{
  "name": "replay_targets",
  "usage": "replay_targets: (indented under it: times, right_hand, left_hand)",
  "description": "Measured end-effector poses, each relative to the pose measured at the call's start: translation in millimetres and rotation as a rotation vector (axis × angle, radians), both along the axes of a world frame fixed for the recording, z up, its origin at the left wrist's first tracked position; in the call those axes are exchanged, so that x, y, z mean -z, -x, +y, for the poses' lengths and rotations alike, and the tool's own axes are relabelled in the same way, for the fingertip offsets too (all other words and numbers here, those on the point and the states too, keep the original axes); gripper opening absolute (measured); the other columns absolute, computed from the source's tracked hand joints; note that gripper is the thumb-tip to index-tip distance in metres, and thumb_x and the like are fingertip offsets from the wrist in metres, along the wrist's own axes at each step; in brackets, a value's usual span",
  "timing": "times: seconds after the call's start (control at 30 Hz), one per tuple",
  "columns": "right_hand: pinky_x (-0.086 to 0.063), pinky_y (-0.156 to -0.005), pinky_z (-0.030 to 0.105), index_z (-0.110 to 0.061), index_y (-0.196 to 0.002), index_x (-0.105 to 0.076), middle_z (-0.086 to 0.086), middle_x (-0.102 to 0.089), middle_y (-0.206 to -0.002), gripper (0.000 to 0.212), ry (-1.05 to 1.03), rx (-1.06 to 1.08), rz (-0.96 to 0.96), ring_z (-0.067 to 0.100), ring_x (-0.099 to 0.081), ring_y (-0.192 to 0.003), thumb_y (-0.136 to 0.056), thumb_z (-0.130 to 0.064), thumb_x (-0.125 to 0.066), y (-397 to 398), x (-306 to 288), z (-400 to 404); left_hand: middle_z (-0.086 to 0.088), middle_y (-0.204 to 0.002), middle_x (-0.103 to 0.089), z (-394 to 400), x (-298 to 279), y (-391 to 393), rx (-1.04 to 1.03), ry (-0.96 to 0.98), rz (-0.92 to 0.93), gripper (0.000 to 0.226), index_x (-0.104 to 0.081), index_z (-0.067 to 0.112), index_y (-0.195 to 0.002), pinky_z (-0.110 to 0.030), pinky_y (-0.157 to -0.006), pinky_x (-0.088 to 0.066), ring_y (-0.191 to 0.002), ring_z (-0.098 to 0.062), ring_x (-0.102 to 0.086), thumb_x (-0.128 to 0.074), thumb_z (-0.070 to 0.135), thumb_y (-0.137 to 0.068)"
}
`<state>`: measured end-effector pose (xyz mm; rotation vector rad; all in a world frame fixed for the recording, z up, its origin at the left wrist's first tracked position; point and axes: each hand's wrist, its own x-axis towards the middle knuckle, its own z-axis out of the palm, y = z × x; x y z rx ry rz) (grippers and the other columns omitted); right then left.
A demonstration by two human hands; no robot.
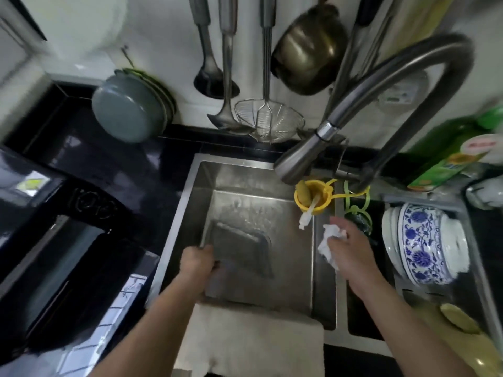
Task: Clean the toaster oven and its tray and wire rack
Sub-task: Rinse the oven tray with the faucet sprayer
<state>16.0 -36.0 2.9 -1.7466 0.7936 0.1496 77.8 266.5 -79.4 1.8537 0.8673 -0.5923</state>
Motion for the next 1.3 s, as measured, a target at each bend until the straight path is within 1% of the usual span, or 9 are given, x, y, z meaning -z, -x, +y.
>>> replay_targets:
  times: [0.17,0.37,0.53,0.63,0.77,0.87,1.03,1.13,1.3]
  right_hand:
    - [-0.040,-0.110,0.040,-0.017,-0.153,-0.036,0.015,-0.038,-0.151,0.069,0.327,-0.153,-0.160,0.030,-0.045,-0.134,-0.087,-0.002,-0.054,-85.2,-14.0,-33.6]
    - [-0.029,-0.114,0.036,-0.014,-0.161,0.000,0.009,-0.017,-0.166,0.095,0.249,-0.163,0.033,0.032,-0.028,-0.148,-0.087,-0.003,-0.060,-152.1,8.3,-55.0]
    - [-0.029,-0.116,0.037,-0.010,-0.160,-0.012,0.013,-0.022,-0.163,0.076,0.281,-0.182,0.065,0.032,-0.030,-0.146,-0.094,-0.008,-0.050,-158.4,16.3,-44.5]
    - [-0.024,-0.119,0.035,-0.015,-0.161,-0.014,0.006,-0.016,-0.166,0.075,0.231,-0.214,0.021,0.026,-0.023,-0.150,-0.094,-0.002,-0.047,-134.9,-2.7,-37.8]
    - [-0.050,-0.078,0.024,-0.041,-0.114,-0.071,-0.016,-0.069,-0.109,0.053,0.015,-0.106,-0.275,0.016,-0.064,-0.109,-0.082,-0.007,-0.048,-74.1,-54.3,-26.4]
    - [-0.048,-0.053,0.016,-0.047,-0.106,-0.071,-0.017,-0.069,-0.077,0.040,-0.094,-0.157,-0.417,0.003,-0.065,-0.070,-0.075,-0.028,-0.056,-43.9,-101.4,-10.5]
    - [-0.052,-0.084,0.032,-0.043,-0.117,-0.062,-0.021,-0.069,-0.102,0.049,0.061,-0.237,-0.441,-0.001,-0.065,-0.094,-0.076,-0.070,-0.063,-71.6,-137.8,19.9]
    - [-0.045,-0.070,0.022,-0.023,-0.091,-0.069,-0.016,-0.069,-0.079,0.031,0.154,-0.191,-0.504,-0.005,-0.063,-0.076,-0.087,-0.053,-0.067,-91.4,-141.3,27.9]
    - [-0.037,-0.050,0.008,-0.027,-0.069,-0.058,-0.017,-0.058,-0.064,0.033,0.525,-0.333,-0.405,-0.009,-0.059,-0.063,-0.089,-0.052,-0.065,-64.5,-105.0,28.6]
  left_hand:
    - [-0.009,-0.063,-0.073,-12.0,-60.1,23.2,0.122,-0.215,-0.231,0.018,-0.068,0.007,-0.080,-0.047,-0.078,-0.062,-0.068,-0.029,-0.074,-0.063,0.021,-0.091]
    - [-0.011,-0.064,-0.065,-25.1,-110.2,40.6,0.191,-0.464,-0.359,0.024,-0.059,0.005,-0.072,-0.041,-0.059,-0.052,-0.065,-0.028,-0.062,-0.055,0.026,-0.084]
    - [-0.014,-0.063,-0.071,-13.2,-85.7,45.2,-0.255,0.051,-0.245,0.026,-0.070,0.000,-0.079,-0.045,-0.073,-0.065,-0.055,-0.026,-0.071,-0.061,0.011,-0.101]
    - [-0.003,-0.058,-0.067,-14.2,-60.1,51.5,-0.359,0.292,-0.172,0.027,-0.066,0.010,-0.079,-0.037,-0.055,-0.063,-0.047,-0.014,-0.064,-0.059,0.008,-0.104]
    - [-0.010,-0.074,-0.074,-23.5,-31.3,52.4,-0.429,0.465,-0.121,0.023,-0.073,0.009,-0.088,-0.031,-0.054,-0.060,-0.059,-0.019,-0.073,-0.058,0.009,-0.106]
    - [-0.017,-0.088,-0.074,-30.9,-14.8,49.6,-0.511,0.552,-0.066,0.019,-0.069,0.004,-0.102,-0.035,-0.057,-0.064,-0.072,-0.025,-0.075,-0.053,0.011,-0.108]
    - [-0.023,-0.099,-0.067,-33.9,-6.3,48.5,-0.605,0.530,0.003,0.011,-0.063,0.002,-0.112,-0.037,-0.045,-0.059,-0.081,-0.033,-0.069,-0.055,0.007,-0.106]
    - [-0.024,-0.107,-0.069,-25.5,-0.9,42.9,-0.530,0.437,0.023,0.013,-0.066,0.003,-0.110,-0.044,-0.060,-0.065,-0.089,-0.036,-0.071,-0.058,0.012,-0.105]
    - [-0.023,-0.116,-0.072,-13.5,7.2,37.6,-0.513,0.417,0.003,0.021,-0.070,0.007,-0.122,-0.048,-0.077,-0.064,-0.103,-0.039,-0.072,-0.063,0.012,-0.103]
